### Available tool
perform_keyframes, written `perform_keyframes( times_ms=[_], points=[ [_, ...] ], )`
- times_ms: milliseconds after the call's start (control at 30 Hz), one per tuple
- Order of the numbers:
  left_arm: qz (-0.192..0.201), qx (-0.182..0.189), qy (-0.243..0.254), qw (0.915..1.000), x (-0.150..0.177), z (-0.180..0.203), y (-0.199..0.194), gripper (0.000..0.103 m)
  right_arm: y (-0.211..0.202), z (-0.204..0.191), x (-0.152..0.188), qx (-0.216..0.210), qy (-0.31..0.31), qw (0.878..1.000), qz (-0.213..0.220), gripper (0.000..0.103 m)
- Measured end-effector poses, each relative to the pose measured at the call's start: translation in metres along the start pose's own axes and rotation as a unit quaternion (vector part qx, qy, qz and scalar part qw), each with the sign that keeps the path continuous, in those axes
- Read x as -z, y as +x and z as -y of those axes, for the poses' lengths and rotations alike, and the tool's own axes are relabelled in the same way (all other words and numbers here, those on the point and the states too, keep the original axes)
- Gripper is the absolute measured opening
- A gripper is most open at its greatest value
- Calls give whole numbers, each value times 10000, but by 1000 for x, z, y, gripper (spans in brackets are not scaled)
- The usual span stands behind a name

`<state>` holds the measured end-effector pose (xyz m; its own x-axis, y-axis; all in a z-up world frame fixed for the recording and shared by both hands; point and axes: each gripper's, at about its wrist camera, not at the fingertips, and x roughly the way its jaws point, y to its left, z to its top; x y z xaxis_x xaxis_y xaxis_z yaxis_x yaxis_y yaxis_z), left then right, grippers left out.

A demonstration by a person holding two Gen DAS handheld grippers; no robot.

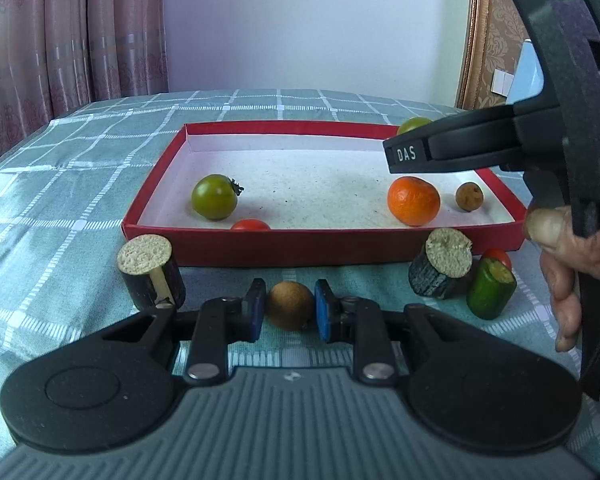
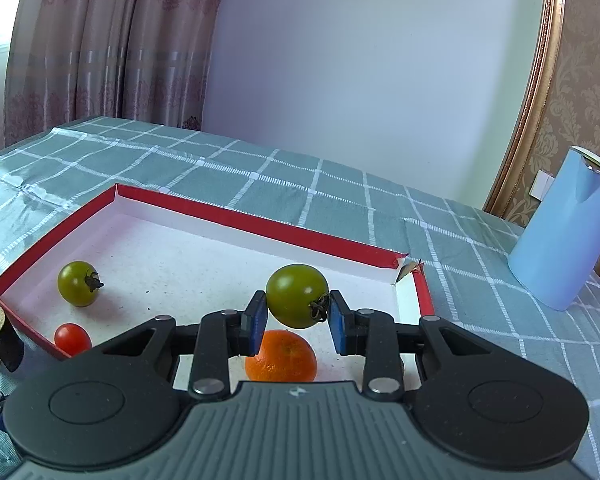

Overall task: Organize fruits
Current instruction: 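Drop the green tomato in the tray with the right gripper while the left grasps a brown fruit, then lift the brown fruit into the tray and open the left gripper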

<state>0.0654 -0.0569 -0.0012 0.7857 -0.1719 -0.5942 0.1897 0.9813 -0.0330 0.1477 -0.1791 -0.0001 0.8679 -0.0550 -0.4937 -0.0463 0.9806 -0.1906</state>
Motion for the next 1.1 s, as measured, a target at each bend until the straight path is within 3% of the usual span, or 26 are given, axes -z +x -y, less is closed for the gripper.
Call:
perform_keyframes(
  times_ms=[233, 300, 367, 667, 933, 1100],
  points=[
    [-3, -4, 6, 10000, 0, 0, 0, 23, 10, 4, 3, -22, 106, 9996, -257, 34],
    [-5, -9, 11, 10000, 0, 1, 0, 23, 5, 9, 6, -29, 214, 9996, -165, 46],
    [-4, -19, 24, 10000, 0, 2, 0, 23, 0, 15, 6, 64, 301, 9995, -102, 68],
    [3, -18, 0, 10000, 0, 0, -1, 24, -61, 74, 37, -152, 1172, 9922, 400, 68],
    [300, -170, 133, 9993, -3, 6, -19, 23, -87, 110, 108, -361, 1824, 9826, 13, 68],
    [533, -277, 255, 9979, -26, 14, -30, 23, -85, 111, 125, -476, 1989, 9788, -131, 68]
  ],
)
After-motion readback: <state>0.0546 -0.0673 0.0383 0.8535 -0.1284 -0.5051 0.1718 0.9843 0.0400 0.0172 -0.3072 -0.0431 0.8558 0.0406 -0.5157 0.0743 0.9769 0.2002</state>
